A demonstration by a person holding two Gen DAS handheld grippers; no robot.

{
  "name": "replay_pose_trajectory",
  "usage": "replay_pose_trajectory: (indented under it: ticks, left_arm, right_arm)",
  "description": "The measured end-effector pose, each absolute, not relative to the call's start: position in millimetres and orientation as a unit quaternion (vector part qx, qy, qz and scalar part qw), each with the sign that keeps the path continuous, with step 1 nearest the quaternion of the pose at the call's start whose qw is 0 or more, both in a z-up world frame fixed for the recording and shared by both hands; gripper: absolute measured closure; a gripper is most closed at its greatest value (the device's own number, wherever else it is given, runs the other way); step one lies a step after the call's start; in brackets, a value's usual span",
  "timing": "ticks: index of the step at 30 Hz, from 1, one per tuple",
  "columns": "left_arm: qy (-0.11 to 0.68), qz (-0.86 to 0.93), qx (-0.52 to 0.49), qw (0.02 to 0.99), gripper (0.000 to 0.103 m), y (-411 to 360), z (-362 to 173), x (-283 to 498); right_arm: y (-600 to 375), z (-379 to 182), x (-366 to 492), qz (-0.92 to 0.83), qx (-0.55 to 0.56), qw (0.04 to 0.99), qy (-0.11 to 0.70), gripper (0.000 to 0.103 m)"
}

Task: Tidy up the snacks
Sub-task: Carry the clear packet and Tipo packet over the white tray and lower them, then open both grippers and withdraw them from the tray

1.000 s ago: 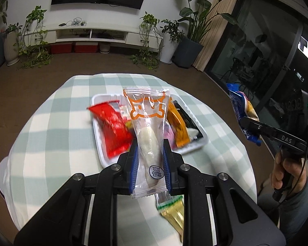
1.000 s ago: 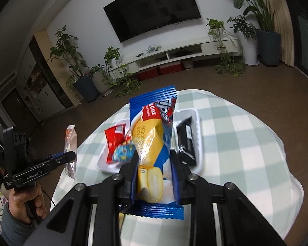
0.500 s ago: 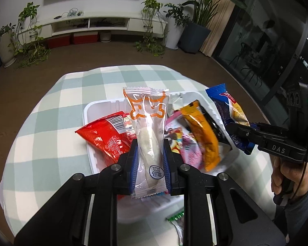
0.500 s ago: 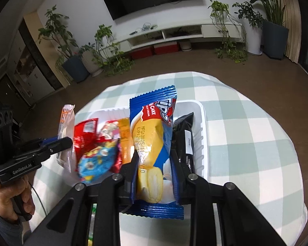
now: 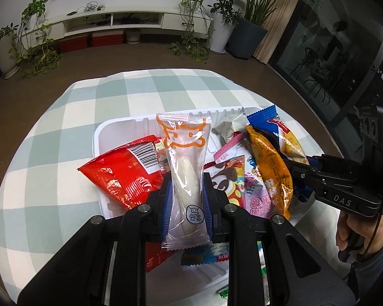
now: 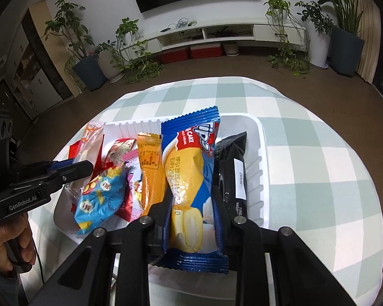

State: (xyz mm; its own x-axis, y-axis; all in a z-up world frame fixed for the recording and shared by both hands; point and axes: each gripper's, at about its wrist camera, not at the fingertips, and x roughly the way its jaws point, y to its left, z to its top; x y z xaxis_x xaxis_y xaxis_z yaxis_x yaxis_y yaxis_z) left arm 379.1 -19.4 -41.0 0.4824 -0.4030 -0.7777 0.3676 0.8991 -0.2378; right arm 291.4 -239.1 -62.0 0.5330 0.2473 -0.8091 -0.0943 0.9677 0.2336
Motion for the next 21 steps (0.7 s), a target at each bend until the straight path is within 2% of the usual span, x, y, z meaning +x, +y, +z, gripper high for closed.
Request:
replay_pose_trajectory:
  ticks: [13, 14, 17, 20, 21]
  left_arm:
    - [0.458, -0.212, -0.016, 0.863, 0.078, -23, -44, 379]
    - [0.457, -0.212, -0.014, 0.864, 0.074, -23, -43, 378]
    - [0.451, -0.221, -0.015, 0.865, 0.051, -24, -39, 372]
    - [0.444, -0.222, -0.009, 0.868, 0.043, -27, -33, 364]
    - [0.441, -0.221, -0.008, 0.87, 0.035, -28, -30, 361]
  right_arm:
    - [-237, -62, 293, 0.095, 0.073, 0.871, 0.476, 0.071]
    - [-238, -63, 294, 0.095, 0.072, 0.871, 0.476, 0.071]
    - [-237, -61, 292, 0.095, 0.068, 0.871, 0.476, 0.068]
    - [-236, -59, 289, 0.093, 0.066, 0.873, 0.475, 0.067]
    - [-237, -58, 288, 0.092, 0.066, 0.873, 0.475, 0.065]
